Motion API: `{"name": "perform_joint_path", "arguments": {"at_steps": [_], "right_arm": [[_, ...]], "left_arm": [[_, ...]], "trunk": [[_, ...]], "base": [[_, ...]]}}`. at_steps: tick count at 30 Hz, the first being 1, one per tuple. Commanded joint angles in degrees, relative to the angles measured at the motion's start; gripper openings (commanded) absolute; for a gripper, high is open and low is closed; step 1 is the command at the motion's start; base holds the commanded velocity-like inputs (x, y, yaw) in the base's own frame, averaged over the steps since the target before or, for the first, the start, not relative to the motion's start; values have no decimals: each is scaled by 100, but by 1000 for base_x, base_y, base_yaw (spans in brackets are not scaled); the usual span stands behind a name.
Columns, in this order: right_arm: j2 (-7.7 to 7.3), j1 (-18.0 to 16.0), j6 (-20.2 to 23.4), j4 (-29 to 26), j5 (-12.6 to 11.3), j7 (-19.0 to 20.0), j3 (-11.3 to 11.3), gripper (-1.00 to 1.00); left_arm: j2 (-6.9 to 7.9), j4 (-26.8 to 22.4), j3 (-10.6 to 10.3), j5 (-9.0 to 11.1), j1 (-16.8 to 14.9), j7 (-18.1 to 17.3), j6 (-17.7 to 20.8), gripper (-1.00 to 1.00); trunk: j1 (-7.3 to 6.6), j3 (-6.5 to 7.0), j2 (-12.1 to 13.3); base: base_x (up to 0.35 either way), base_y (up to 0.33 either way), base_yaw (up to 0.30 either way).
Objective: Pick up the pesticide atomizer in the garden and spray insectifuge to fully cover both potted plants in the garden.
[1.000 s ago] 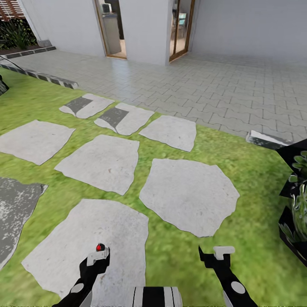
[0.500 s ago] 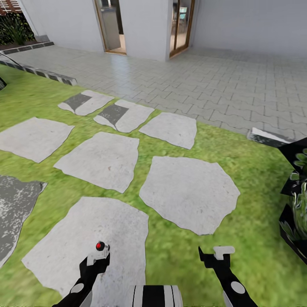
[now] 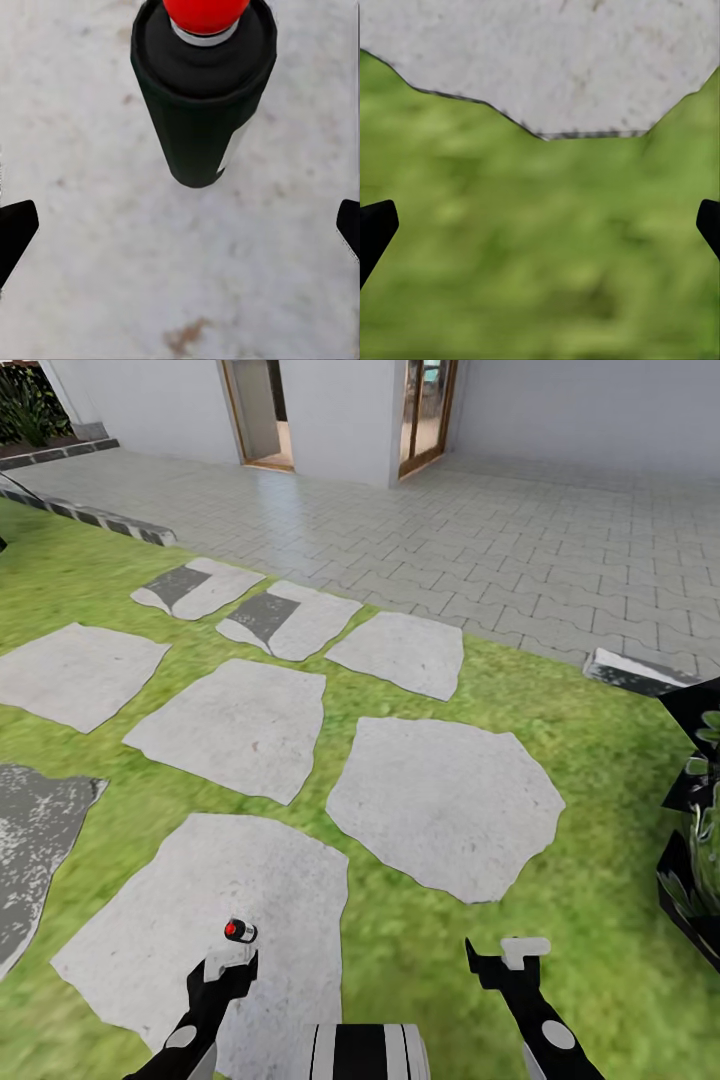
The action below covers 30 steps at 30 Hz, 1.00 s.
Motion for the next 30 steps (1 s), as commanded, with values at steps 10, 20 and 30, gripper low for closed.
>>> {"name": "perform_joint_path", "arguments": {"at_steps": [10,20,30], "right_arm": [[-1,-2,-17,16,1,5,0,100],[0,-2,-17,16,1,5,0,100],[1,-2,-17,16,1,5,0,100]], "left_arm": [[1,4,-15,37,-1,2,-272,100],[1,4,-24,34,-1,2,-275,100],[1,4,-30,40,-1,2,-276,100]], "trunk": [[-1,-3,-1],[-1,-3,-1],[-1,-3,-1]], "base": [[0,0,0],[53,0,0],[59,0,0]]}}
